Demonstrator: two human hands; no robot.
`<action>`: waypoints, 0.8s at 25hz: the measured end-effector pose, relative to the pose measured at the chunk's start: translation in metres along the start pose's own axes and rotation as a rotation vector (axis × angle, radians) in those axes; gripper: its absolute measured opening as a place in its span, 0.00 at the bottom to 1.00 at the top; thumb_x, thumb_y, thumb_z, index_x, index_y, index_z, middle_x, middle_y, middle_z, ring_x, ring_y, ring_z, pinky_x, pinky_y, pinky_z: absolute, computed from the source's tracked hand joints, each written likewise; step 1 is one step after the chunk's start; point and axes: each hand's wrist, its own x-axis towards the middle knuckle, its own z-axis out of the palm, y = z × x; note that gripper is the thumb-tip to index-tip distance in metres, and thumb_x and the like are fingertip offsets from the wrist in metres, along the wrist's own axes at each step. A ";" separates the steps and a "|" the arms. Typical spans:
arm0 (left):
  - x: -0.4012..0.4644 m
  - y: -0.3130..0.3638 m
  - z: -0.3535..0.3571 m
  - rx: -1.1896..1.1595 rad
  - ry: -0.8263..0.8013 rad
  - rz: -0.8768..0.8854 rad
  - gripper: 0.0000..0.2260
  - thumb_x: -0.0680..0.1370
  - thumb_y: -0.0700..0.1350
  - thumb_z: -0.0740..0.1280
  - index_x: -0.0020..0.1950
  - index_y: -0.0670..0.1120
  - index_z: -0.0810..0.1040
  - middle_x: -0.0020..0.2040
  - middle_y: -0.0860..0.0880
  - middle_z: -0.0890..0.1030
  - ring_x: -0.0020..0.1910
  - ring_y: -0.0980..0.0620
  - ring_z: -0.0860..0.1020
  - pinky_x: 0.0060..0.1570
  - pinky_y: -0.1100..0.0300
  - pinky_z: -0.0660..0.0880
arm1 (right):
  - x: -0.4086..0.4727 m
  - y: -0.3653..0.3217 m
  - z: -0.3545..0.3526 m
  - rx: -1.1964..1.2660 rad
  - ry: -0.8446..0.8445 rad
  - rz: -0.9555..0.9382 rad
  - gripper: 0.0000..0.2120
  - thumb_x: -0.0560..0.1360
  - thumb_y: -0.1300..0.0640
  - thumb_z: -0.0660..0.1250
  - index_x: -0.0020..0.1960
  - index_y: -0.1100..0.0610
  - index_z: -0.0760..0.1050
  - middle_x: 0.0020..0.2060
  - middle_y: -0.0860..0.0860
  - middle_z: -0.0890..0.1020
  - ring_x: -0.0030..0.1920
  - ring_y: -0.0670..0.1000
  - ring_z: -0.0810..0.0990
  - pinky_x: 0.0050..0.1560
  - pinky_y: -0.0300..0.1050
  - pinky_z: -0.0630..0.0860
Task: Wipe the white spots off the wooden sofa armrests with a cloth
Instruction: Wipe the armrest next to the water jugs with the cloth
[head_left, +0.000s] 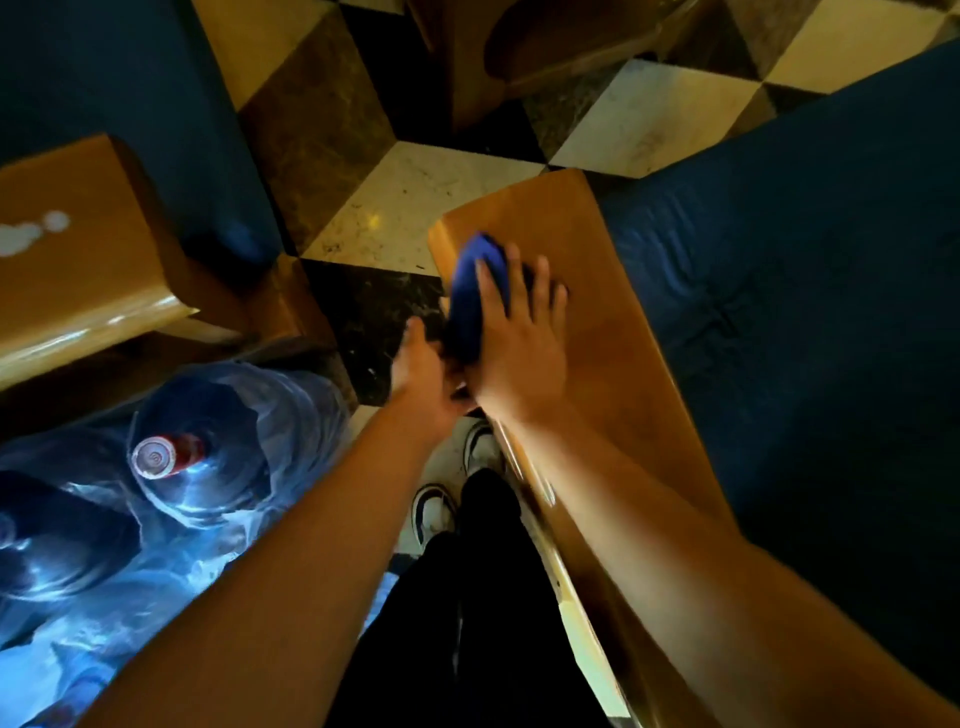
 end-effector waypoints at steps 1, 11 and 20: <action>0.005 0.016 -0.002 -0.019 0.000 0.051 0.28 0.83 0.64 0.49 0.65 0.44 0.75 0.58 0.40 0.82 0.53 0.40 0.80 0.49 0.46 0.76 | 0.037 -0.009 -0.006 -0.008 -0.008 -0.006 0.47 0.74 0.36 0.68 0.83 0.51 0.50 0.83 0.58 0.52 0.82 0.66 0.48 0.80 0.66 0.47; 0.005 0.052 0.023 0.248 0.171 0.266 0.23 0.84 0.61 0.53 0.56 0.47 0.79 0.52 0.43 0.86 0.51 0.44 0.85 0.57 0.41 0.79 | -0.030 0.111 -0.046 0.418 -0.120 0.588 0.44 0.65 0.26 0.71 0.68 0.57 0.74 0.63 0.57 0.81 0.60 0.54 0.81 0.61 0.49 0.77; 0.023 0.056 0.012 0.191 0.199 0.243 0.26 0.83 0.63 0.52 0.52 0.47 0.82 0.49 0.43 0.87 0.47 0.43 0.86 0.47 0.43 0.84 | 0.214 0.080 -0.093 0.158 -0.565 -0.016 0.39 0.56 0.16 0.66 0.37 0.53 0.79 0.26 0.50 0.83 0.29 0.49 0.82 0.31 0.42 0.73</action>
